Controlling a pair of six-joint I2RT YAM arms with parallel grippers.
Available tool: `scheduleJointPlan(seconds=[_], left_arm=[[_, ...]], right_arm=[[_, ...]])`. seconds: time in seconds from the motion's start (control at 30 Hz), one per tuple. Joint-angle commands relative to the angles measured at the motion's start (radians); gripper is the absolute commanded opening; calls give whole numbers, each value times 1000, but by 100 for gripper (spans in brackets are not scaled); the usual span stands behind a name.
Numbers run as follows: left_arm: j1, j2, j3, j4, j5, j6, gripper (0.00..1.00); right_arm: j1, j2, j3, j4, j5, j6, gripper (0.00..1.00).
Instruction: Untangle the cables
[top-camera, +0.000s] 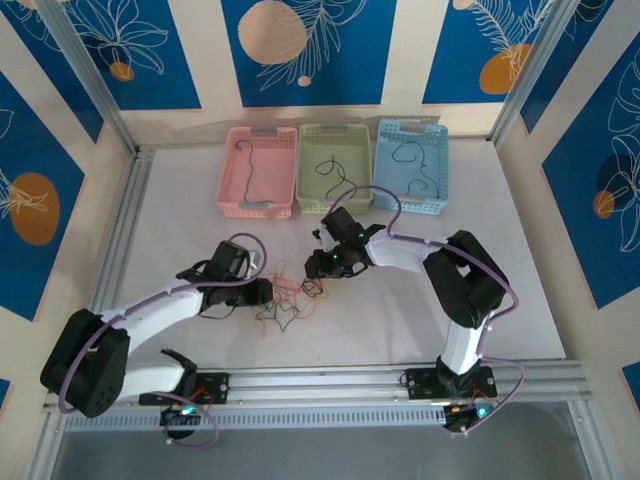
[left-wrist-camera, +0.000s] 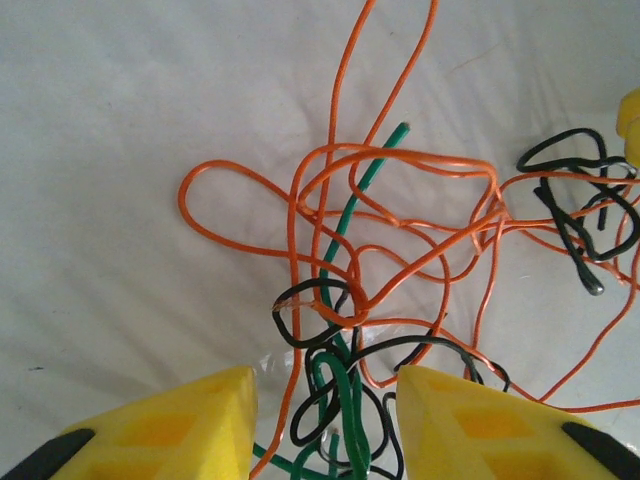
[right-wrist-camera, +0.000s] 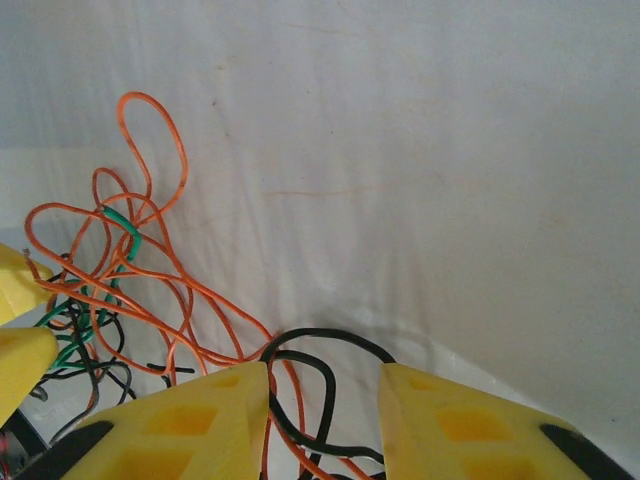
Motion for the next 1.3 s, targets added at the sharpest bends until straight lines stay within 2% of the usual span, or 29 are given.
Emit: scheduleJointPlan(seconds=[0.0, 0.23, 0.43, 0.6, 0.97, 1.27], left_arm=[[-9, 12, 1, 4, -4, 2, 42], [-15, 23, -2, 13, -5, 0, 42], [-17, 26, -2, 16, -5, 0, 42], [-27, 43, -6, 27, -9, -4, 42], [-31, 49, 2, 25, -16, -2, 42], [-36, 57, -2, 34, -17, -3, 42]], right_arm=[[9, 14, 25, -18, -40, -19, 33], [10, 24, 25, -18, -55, -17, 29], [12, 7, 9, 3, -80, -21, 38], [25, 4, 3, 9, -93, -26, 39], [43, 39, 37, -23, -73, -34, 30], [43, 33, 31, -18, -68, -35, 17]])
